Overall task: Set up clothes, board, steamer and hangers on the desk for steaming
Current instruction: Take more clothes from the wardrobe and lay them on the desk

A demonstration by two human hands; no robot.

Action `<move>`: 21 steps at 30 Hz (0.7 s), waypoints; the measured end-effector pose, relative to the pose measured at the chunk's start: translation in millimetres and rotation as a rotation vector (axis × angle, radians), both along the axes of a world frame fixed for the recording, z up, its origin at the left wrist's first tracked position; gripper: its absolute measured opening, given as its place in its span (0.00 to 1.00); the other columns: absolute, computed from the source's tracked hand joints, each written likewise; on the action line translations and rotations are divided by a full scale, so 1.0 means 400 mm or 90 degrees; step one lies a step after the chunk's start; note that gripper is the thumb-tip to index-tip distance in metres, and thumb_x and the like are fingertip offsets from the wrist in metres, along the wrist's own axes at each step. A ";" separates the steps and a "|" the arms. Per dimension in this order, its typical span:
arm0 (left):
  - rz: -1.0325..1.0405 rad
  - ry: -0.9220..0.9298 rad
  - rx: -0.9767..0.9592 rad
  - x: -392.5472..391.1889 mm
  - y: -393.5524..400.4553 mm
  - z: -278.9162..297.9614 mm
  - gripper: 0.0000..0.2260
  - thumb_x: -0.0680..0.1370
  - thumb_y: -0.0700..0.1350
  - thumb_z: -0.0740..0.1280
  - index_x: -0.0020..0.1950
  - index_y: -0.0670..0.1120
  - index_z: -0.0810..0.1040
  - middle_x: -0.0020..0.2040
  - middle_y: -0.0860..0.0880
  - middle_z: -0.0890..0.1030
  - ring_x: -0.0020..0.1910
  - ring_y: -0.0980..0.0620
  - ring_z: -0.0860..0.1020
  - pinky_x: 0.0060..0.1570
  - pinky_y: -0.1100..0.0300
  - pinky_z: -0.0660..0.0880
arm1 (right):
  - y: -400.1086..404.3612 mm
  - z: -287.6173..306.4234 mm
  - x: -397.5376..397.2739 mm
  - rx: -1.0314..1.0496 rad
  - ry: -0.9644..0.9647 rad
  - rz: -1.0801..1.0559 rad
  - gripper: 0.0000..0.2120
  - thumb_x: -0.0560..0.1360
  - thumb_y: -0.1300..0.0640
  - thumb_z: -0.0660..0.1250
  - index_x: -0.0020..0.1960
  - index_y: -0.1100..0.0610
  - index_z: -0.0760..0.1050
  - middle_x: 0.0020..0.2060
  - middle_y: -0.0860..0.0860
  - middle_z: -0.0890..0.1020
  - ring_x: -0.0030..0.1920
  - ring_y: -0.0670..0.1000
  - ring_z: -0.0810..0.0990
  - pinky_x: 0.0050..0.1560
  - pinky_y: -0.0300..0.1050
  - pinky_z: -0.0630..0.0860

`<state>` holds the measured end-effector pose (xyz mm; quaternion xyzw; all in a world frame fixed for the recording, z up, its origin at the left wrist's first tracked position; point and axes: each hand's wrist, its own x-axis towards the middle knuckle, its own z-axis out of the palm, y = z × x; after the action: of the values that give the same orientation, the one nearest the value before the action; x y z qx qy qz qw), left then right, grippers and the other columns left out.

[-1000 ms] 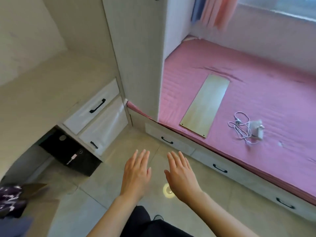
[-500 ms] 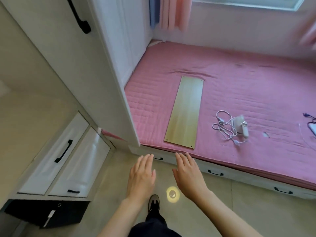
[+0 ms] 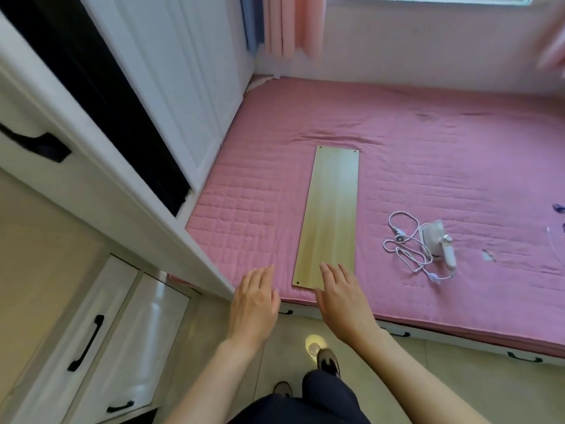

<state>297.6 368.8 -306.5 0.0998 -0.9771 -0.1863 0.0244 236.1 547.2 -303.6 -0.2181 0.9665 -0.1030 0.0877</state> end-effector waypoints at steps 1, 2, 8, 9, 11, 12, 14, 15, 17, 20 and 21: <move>0.003 -0.007 0.004 -0.025 -0.002 0.001 0.22 0.79 0.46 0.62 0.73 0.44 0.66 0.68 0.47 0.72 0.69 0.49 0.68 0.70 0.54 0.63 | -0.002 -0.005 -0.030 0.006 -0.002 0.007 0.26 0.78 0.52 0.63 0.71 0.64 0.66 0.67 0.59 0.73 0.69 0.63 0.69 0.68 0.57 0.66; 0.010 -0.011 0.008 -0.050 -0.003 0.000 0.22 0.80 0.45 0.61 0.73 0.44 0.66 0.69 0.47 0.72 0.69 0.49 0.68 0.70 0.54 0.63 | -0.004 -0.010 -0.061 0.011 -0.003 0.017 0.26 0.77 0.52 0.66 0.69 0.64 0.68 0.65 0.60 0.75 0.67 0.64 0.71 0.67 0.57 0.68; 0.088 -0.007 0.000 -0.201 0.002 0.000 0.19 0.78 0.43 0.64 0.69 0.42 0.71 0.63 0.46 0.77 0.62 0.47 0.74 0.62 0.53 0.71 | -0.030 0.013 -0.269 0.022 -0.001 0.125 0.24 0.79 0.52 0.62 0.69 0.65 0.67 0.64 0.60 0.75 0.67 0.63 0.70 0.68 0.57 0.68; 0.103 -0.005 -0.004 -0.224 0.003 0.003 0.18 0.78 0.43 0.64 0.68 0.42 0.72 0.61 0.46 0.78 0.61 0.47 0.74 0.61 0.53 0.72 | -0.034 0.024 -0.301 0.023 -0.004 0.145 0.24 0.80 0.52 0.59 0.70 0.64 0.65 0.66 0.60 0.73 0.69 0.63 0.67 0.69 0.56 0.66; 0.141 -0.005 -0.004 -0.266 0.005 0.013 0.18 0.78 0.44 0.64 0.68 0.42 0.72 0.62 0.46 0.78 0.61 0.48 0.74 0.60 0.55 0.71 | -0.045 0.047 -0.365 0.024 -0.011 0.185 0.24 0.81 0.51 0.55 0.72 0.63 0.61 0.69 0.58 0.70 0.72 0.61 0.63 0.72 0.54 0.61; 0.161 -0.005 -0.003 -0.286 0.005 0.018 0.18 0.79 0.45 0.63 0.68 0.43 0.72 0.62 0.47 0.77 0.61 0.49 0.74 0.61 0.56 0.71 | -0.053 0.058 -0.398 0.023 -0.012 0.204 0.24 0.82 0.50 0.54 0.73 0.62 0.60 0.70 0.58 0.68 0.73 0.61 0.61 0.73 0.54 0.59; 0.200 0.002 -0.002 -0.329 -0.001 0.030 0.18 0.80 0.46 0.62 0.69 0.44 0.71 0.64 0.48 0.76 0.62 0.50 0.73 0.62 0.57 0.71 | -0.076 0.074 -0.462 0.017 -0.010 0.247 0.24 0.82 0.50 0.53 0.73 0.62 0.60 0.70 0.58 0.68 0.73 0.61 0.61 0.73 0.54 0.58; 0.219 0.007 -0.004 -0.351 -0.008 0.038 0.18 0.80 0.46 0.62 0.69 0.44 0.70 0.64 0.48 0.76 0.62 0.50 0.73 0.62 0.57 0.71 | -0.092 0.079 -0.493 0.016 -0.008 0.269 0.24 0.82 0.50 0.54 0.73 0.62 0.60 0.70 0.58 0.68 0.73 0.61 0.61 0.72 0.54 0.59; 0.257 0.020 -0.012 -0.393 -0.029 0.057 0.18 0.80 0.46 0.61 0.69 0.44 0.70 0.63 0.47 0.77 0.62 0.49 0.73 0.60 0.57 0.72 | -0.130 0.090 -0.550 0.006 0.000 0.308 0.23 0.81 0.50 0.56 0.72 0.62 0.62 0.69 0.58 0.70 0.72 0.61 0.62 0.71 0.54 0.61; 0.326 0.048 -0.024 -0.447 -0.079 0.101 0.18 0.80 0.45 0.61 0.70 0.43 0.70 0.63 0.45 0.76 0.62 0.48 0.73 0.59 0.57 0.72 | -0.204 0.122 -0.621 -0.032 0.020 0.364 0.23 0.80 0.51 0.59 0.70 0.63 0.66 0.65 0.59 0.73 0.69 0.63 0.66 0.67 0.56 0.66; 0.351 0.060 -0.028 -0.462 -0.098 0.119 0.18 0.80 0.45 0.61 0.70 0.43 0.70 0.64 0.45 0.76 0.62 0.48 0.73 0.59 0.57 0.71 | -0.233 0.135 -0.641 -0.044 0.026 0.384 0.22 0.80 0.51 0.60 0.69 0.63 0.66 0.64 0.59 0.74 0.69 0.63 0.67 0.66 0.57 0.67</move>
<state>112.9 329.7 -258.9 0.3523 -0.9147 -0.1562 0.1217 -20.2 454.0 -249.5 -0.5001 0.8556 -0.1006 0.0877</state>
